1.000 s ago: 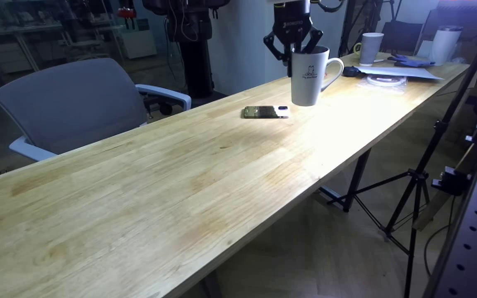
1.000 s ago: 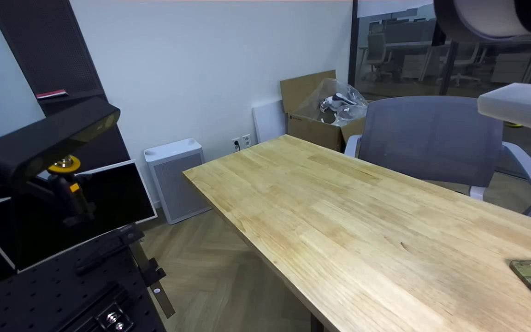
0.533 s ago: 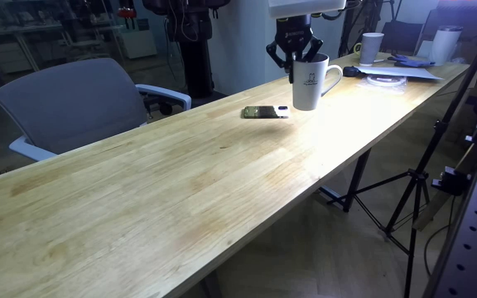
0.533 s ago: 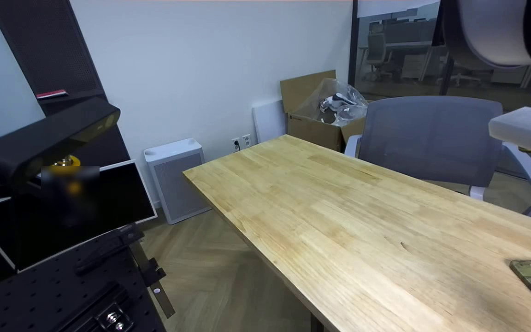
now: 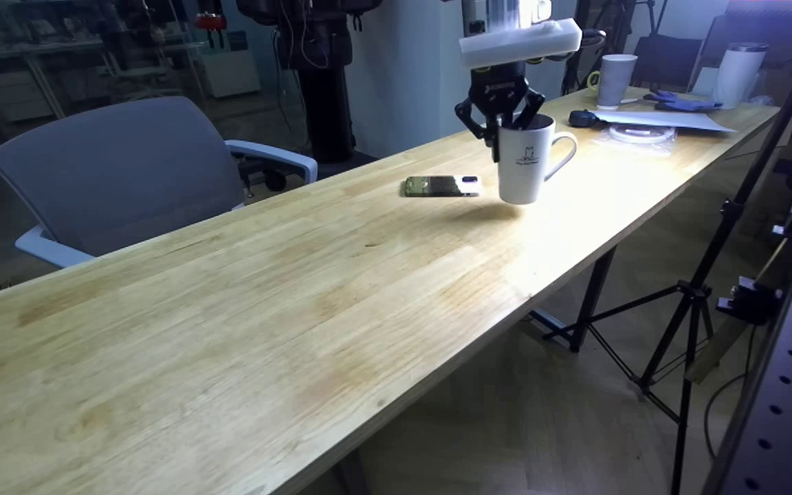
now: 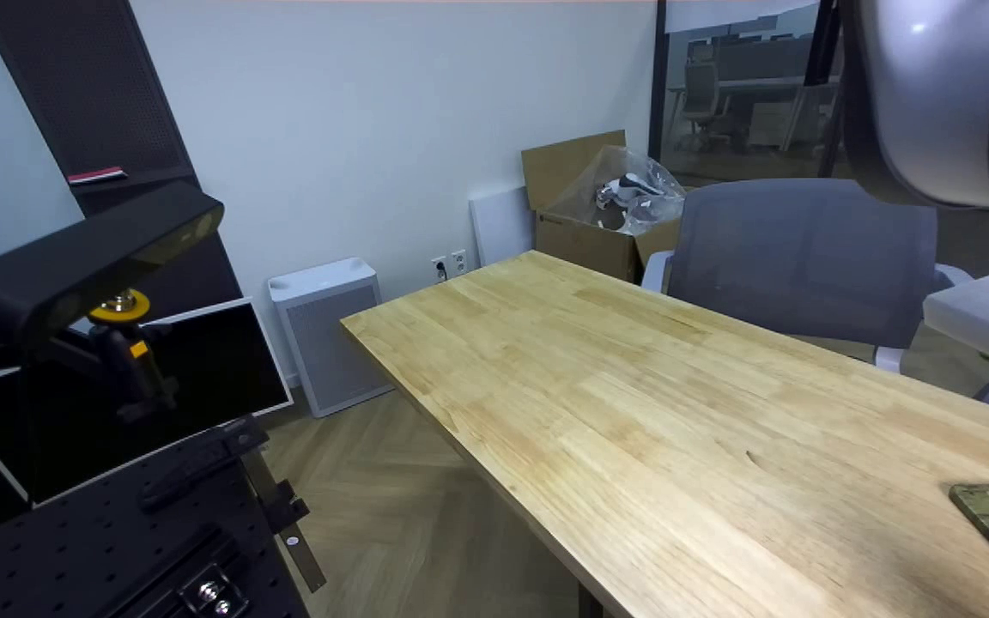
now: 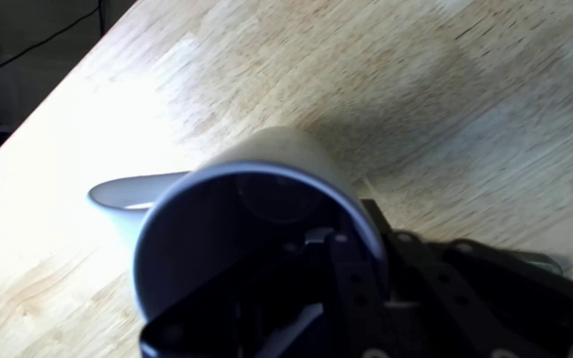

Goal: Get the white mug on the table and move it to the right

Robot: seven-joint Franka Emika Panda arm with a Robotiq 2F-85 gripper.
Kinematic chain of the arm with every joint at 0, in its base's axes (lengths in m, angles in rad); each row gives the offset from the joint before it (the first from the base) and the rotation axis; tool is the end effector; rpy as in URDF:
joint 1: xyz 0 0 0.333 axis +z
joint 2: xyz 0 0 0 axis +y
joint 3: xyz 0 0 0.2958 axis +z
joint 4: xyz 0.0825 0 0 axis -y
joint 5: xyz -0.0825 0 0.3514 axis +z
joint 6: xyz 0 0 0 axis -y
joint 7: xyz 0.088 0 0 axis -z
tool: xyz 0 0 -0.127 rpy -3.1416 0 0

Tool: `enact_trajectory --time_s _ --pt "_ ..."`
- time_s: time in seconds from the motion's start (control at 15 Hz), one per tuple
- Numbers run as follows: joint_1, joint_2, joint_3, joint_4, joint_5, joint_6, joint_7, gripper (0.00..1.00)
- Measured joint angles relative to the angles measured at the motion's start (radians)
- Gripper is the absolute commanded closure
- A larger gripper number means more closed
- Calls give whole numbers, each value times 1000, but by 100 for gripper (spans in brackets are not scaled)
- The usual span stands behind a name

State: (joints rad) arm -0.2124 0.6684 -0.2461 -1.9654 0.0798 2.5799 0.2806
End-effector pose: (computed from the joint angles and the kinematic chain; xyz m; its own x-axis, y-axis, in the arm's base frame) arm 0.5155 -0.2572 0.1265 0.7257 -0.6880 0.0022 -0.6836 -0.7207 0.1151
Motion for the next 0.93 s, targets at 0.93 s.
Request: enact_trajectory --time_s 0.93 --pt "-9 63 -1 30 1 19 -5 61"
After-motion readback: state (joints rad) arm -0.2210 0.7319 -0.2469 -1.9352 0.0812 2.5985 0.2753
